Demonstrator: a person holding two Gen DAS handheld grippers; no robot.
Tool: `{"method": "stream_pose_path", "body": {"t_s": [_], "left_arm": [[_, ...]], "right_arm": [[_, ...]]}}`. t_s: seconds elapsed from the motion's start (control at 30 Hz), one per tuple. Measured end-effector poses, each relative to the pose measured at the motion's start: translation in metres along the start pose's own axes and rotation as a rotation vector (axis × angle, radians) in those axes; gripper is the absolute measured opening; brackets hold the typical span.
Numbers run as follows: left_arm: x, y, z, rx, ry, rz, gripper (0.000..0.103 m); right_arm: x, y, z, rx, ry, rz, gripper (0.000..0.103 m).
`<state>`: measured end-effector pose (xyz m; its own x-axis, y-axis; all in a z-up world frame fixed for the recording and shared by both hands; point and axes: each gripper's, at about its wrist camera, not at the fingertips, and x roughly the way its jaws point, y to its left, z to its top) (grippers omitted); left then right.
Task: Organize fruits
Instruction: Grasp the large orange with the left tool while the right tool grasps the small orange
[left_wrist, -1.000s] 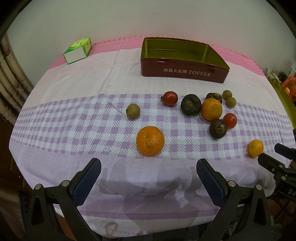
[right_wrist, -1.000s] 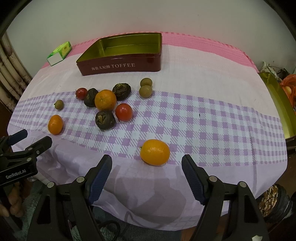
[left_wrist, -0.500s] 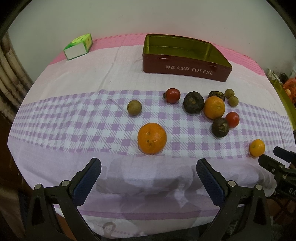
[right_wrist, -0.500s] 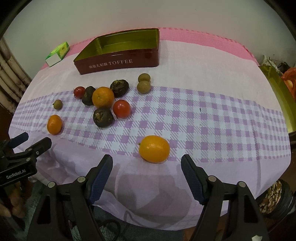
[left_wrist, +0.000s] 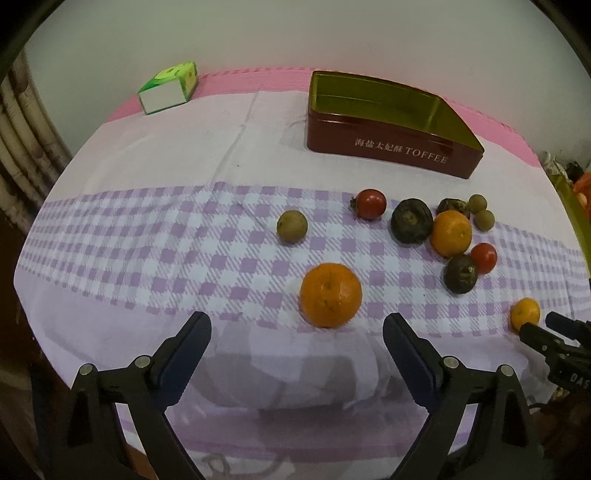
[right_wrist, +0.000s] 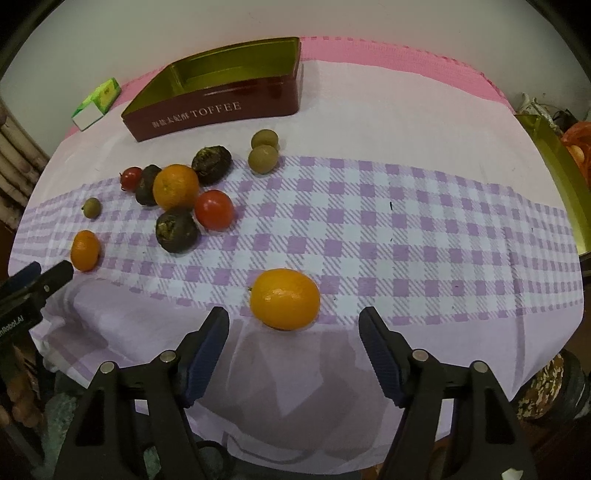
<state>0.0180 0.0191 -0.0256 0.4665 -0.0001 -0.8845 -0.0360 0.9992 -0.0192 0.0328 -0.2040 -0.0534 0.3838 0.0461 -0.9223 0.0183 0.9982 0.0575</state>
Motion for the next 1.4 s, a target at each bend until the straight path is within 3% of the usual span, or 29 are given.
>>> {"method": "stream_pose_path", "body": {"t_s": [0.3,0.63,1.27,1.4], "left_arm": [[0.019,-0.011,0.010,0.051,0.026,-0.003,0.084],[0.039,-0.012,0.015,0.050,0.062,-0.023,0.074],[0.051,-0.021,0.014,0.075,0.067,-0.047,0.041],[0.051,-0.021,0.014,0.076,0.065,-0.050,0.041]], "right_arm": [[0.016,-0.002,0.004,0.003,0.047,0.014,0.056],[0.023,0.001,0.010,-0.014,0.043,0.005,0.053],[0.024,0.003,0.012,-0.019,0.048,0.009,0.047],[0.024,0.004,0.012,-0.022,0.048,0.006,0.047]]}}
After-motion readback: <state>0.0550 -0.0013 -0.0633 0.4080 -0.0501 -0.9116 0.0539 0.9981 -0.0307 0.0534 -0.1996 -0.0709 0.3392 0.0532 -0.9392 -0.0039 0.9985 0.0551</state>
